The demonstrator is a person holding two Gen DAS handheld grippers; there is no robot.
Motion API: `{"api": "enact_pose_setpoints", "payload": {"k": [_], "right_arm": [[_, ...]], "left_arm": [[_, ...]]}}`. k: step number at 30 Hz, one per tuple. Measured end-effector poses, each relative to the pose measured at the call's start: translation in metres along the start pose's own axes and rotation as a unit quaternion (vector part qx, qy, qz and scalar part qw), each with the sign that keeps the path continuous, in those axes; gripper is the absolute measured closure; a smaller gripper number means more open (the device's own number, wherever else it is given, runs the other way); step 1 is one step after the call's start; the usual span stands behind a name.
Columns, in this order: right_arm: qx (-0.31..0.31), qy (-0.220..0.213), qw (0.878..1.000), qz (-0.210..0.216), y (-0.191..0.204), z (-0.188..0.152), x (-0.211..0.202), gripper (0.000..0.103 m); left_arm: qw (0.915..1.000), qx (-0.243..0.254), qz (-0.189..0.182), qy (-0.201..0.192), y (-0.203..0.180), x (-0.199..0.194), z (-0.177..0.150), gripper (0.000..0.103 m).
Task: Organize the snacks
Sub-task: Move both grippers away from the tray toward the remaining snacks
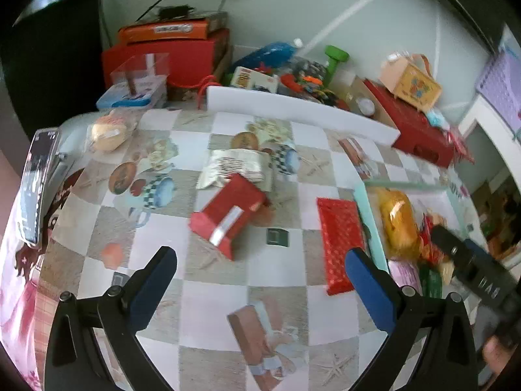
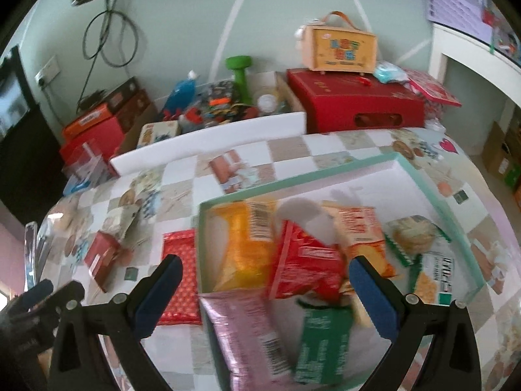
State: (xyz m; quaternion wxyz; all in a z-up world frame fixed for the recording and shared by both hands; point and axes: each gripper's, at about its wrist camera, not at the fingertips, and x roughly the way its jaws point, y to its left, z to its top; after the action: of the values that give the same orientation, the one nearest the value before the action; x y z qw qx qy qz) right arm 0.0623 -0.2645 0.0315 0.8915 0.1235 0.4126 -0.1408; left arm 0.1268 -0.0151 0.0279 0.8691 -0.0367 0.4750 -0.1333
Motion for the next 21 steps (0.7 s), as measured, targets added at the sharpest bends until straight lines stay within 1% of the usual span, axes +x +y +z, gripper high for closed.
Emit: {"api": "enact_pose_setpoints", "payload": {"k": [3,7,8,10,11,13,16,17,21], "right_arm": [[-0.017,0.002,1.0,0.006,0.019,-0.004,0.003,0.0],[-0.038,0.009,0.999,0.02,0.044,-0.009,0.007,0.0],[-0.042,0.012,0.999,0.025,0.051,-0.01,0.009,0.0],[-0.048,0.015,0.998,0.035,0.063,-0.013,0.011,0.0],[-0.05,0.017,0.998,0.041,0.069,-0.014,0.012,0.0],[-0.053,0.02,0.997,0.051,0.081,-0.017,0.014,0.0],[-0.06,0.025,0.996,0.062,0.095,-0.02,0.019,0.0],[-0.063,0.027,0.996,0.064,0.101,-0.021,0.021,0.0],[-0.066,0.034,0.995,0.065,0.112,-0.024,0.029,0.0]], "left_arm": [[0.9999,-0.014,-0.003,-0.007,0.017,-0.002,0.002,0.0],[0.9996,-0.026,0.003,-0.011,0.037,0.002,0.004,0.0],[0.9995,-0.029,-0.001,-0.011,0.04,0.003,0.005,0.0],[0.9992,-0.034,-0.022,-0.01,0.049,0.008,0.005,0.0],[0.9992,-0.033,-0.024,-0.008,0.051,0.011,0.006,0.0],[0.9995,-0.026,-0.015,-0.004,0.054,0.013,0.007,0.0],[0.9999,-0.011,0.01,-0.001,0.058,0.017,0.01,0.0],[0.9999,-0.01,0.01,-0.001,0.061,0.018,0.011,0.0],[0.9996,-0.028,-0.006,-0.002,0.08,0.023,0.018,0.0]]}}
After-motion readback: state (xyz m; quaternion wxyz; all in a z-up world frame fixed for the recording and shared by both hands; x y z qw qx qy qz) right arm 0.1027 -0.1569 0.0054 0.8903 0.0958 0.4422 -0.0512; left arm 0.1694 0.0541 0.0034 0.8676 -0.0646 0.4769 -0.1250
